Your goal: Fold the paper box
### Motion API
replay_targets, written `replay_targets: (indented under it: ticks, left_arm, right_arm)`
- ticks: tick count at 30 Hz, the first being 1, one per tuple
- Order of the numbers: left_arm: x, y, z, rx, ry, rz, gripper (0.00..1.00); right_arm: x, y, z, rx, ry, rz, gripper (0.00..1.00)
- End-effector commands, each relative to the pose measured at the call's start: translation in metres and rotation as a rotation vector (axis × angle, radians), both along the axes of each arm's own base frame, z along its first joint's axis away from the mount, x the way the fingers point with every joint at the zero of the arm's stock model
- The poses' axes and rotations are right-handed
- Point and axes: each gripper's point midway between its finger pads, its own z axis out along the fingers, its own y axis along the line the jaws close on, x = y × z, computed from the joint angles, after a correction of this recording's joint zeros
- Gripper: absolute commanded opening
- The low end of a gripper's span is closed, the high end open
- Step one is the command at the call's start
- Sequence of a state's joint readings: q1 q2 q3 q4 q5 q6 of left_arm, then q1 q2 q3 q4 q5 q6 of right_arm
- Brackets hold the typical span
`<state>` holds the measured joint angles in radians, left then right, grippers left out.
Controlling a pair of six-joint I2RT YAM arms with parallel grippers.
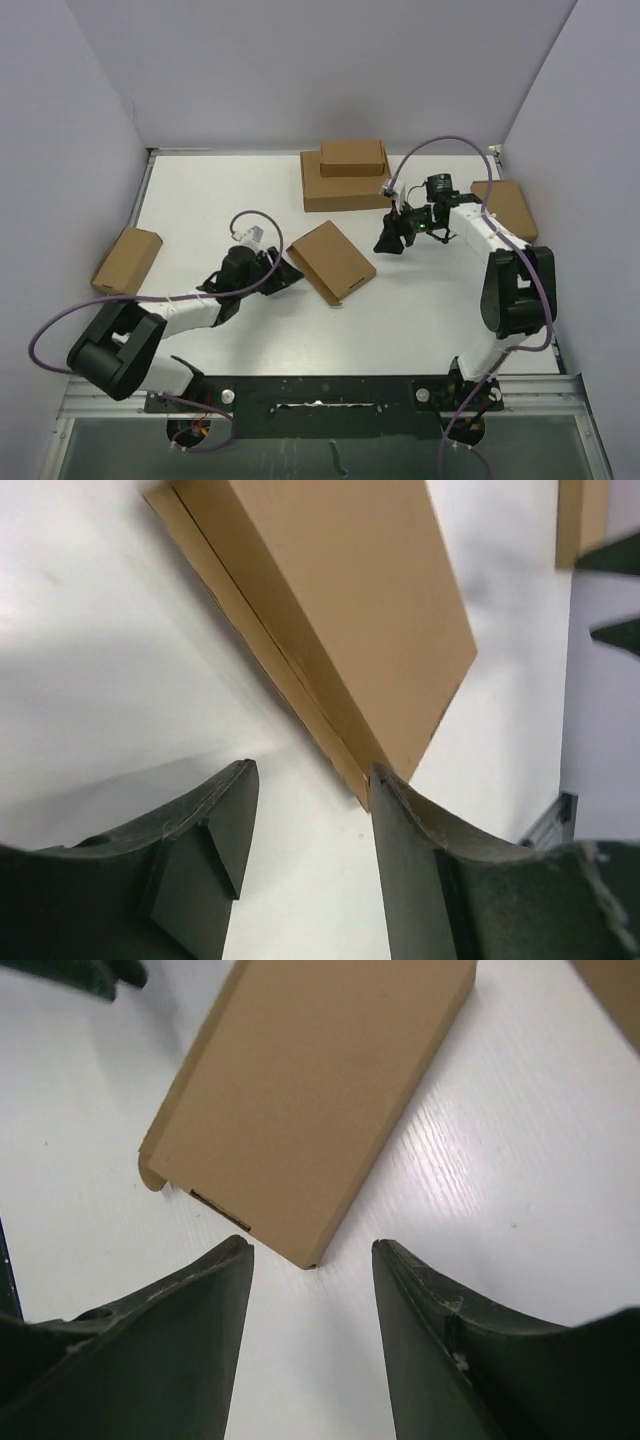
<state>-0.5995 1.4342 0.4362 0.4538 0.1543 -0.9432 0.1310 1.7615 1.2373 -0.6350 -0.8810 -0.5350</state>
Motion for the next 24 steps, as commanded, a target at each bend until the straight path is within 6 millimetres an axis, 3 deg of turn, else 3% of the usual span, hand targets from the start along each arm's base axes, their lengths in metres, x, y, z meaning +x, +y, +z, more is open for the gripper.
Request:
replay_targets:
  ticks: [1,3,6,9,11,17,24]
  left_arm:
    - [0.029,0.036,0.040,0.036,-0.153,0.001,0.51]
    - [0.046,0.049,0.053,0.092,-0.217,0.008,0.61]
    - [0.073,0.053,0.066,0.181,-0.313,-0.016,0.77]
    - [0.101,0.044,0.065,0.239,-0.367,-0.085,0.79]
    - [0.121,0.031,0.069,0.240,-0.398,-0.143,0.79]
    - [0.150,0.009,0.043,0.255,-0.384,-0.256,0.75]
    - [0.153,-0.006,0.016,0.203,-0.302,-0.339,0.63]
  right_arm:
    - [-0.023,0.013,0.048,0.117,-0.214,0.170,0.52]
    - [-0.047,0.025,0.058,0.178,-0.291,0.292,0.52]
    - [-0.086,0.044,0.060,0.241,-0.449,0.507,0.50]
    - [-0.114,0.058,0.055,0.258,-0.584,0.663,0.50]
    - [-0.121,0.065,0.047,0.231,-0.607,0.715,0.50]
    - [-0.131,0.074,0.028,0.158,-0.617,0.804,0.49]
    - [-0.132,0.077,0.011,0.081,-0.640,0.856,0.49]
